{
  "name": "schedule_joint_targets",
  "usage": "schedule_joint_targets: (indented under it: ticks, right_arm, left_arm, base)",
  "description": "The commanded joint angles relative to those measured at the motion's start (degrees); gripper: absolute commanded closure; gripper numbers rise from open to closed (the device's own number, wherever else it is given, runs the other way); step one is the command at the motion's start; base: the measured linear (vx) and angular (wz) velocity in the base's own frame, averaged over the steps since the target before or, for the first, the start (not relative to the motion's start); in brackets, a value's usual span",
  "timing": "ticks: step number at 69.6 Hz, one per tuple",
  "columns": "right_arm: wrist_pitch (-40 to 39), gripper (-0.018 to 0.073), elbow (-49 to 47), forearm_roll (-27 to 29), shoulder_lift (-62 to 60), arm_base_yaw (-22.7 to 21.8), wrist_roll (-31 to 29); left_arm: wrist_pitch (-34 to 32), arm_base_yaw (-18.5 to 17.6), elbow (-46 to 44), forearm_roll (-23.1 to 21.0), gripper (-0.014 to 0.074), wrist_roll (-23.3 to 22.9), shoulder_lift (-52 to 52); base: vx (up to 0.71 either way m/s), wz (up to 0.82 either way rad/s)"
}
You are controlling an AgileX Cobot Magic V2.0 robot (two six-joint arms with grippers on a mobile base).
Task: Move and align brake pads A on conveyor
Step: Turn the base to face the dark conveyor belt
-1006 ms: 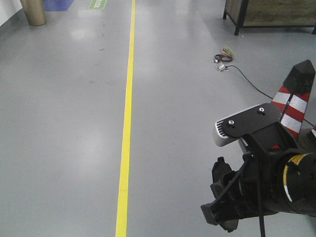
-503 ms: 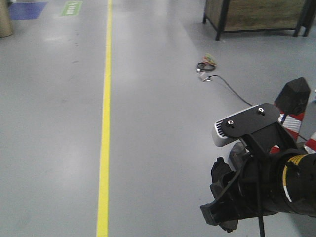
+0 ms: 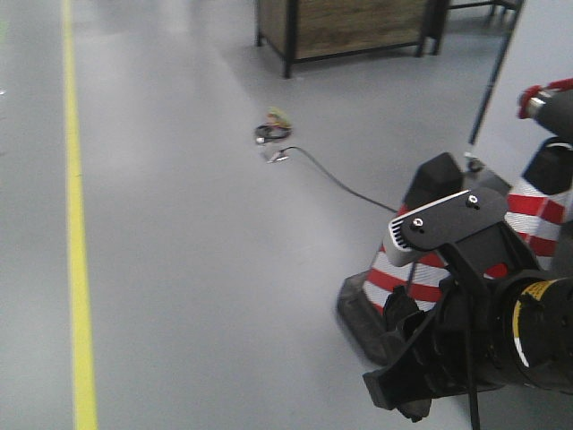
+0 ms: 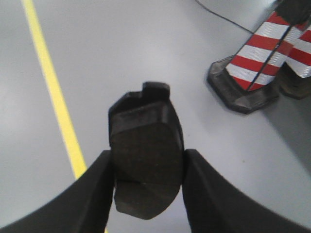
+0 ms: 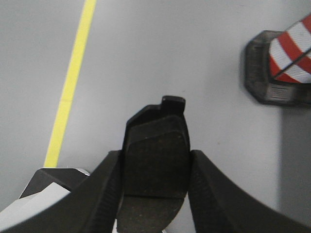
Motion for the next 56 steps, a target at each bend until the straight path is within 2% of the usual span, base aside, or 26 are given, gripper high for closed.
schedule_joint_targets:
  ticks: [1, 28, 56]
  right_arm:
    - [-2.9, 0.0570, -1.6, -1.5, -1.2, -0.2, 0.0]
    - [-2.9, 0.0570, -1.6, -1.5, -1.2, -0.2, 0.0]
    - [-2.9, 0.0570, -1.6, -1.5, -1.2, -0.2, 0.0]
  left_arm:
    - [-4.6, -0.4, -1.4, 1.1, 0.0603, 0.0, 0.6]
    - [-4.6, -0.4, -1.4, 1.1, 0.0603, 0.0, 0.6]
    - [-4.6, -0.4, -1.4, 1.1, 0.0603, 0.0, 0.6]
  base:
    - [0.41, -0.59]
    - [0.39, -0.68]
    - [0.35, -0.87]
